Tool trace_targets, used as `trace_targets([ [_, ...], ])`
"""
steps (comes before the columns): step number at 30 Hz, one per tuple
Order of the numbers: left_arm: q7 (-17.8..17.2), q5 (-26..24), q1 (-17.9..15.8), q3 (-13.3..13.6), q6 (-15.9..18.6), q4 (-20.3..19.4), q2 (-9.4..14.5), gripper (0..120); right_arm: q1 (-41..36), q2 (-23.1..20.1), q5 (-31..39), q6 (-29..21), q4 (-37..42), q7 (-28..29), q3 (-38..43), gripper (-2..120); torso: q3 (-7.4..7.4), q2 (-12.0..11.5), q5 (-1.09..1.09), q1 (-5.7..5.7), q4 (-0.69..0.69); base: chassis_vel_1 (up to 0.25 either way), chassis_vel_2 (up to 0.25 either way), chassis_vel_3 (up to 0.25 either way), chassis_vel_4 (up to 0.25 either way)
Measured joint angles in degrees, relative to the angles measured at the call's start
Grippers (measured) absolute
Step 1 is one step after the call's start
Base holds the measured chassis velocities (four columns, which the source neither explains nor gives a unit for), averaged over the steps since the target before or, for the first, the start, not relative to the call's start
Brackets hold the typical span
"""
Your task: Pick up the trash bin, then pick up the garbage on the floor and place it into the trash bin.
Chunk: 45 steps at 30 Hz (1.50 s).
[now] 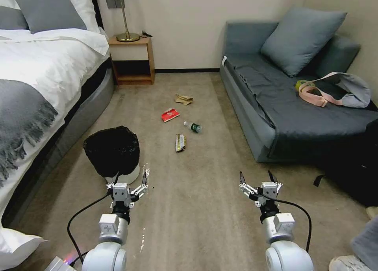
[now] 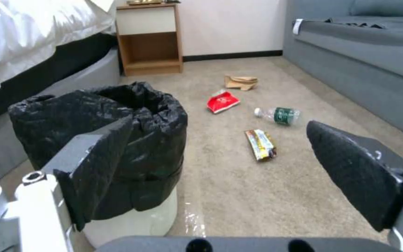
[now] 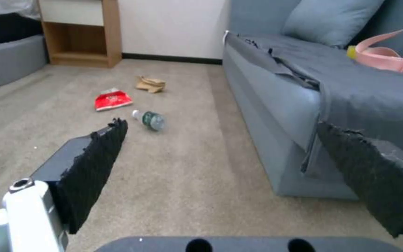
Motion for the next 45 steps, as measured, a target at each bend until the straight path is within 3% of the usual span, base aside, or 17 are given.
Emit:
trace_targets([
  [34,-0.1,-0.1,-0.1,0.0,0.1,0.0,0.0,100,0.0,0.0,0.0,0.0,0.0,0.0,0.0,100,0.00,0.0,0.00,0.00,0.00,0.000,0.000,0.000,0.000],
  [37,-0.8,-0.7,-0.5,-0.1,1.3,-0.1,0.3,98,0.1,-0.1,0.4,-0.3,0.0,0.0,0.0,100,0.00,0.0,0.00,0.00,0.00,0.000,0.000,0.000,0.000],
  [40,-3.8,-3.0,-2.7,-1.1,6.3,-0.8,1.6,97,1.4,-1.6,3.9,-4.6,0.4,0.6,-0.3,100,0.00,0.0,0.00,0.00,0.00,0.000,0.000,0.000,0.000],
  [45,-4.7,-3.7,-3.5,-1.3,7.5,-0.9,1.9,98,2.0,-2.2,5.0,-5.9,0.4,0.7,-0.4,100,0.00,0.0,-0.01,-0.01,0.00,0.000,0.000,0.000,0.000],
])
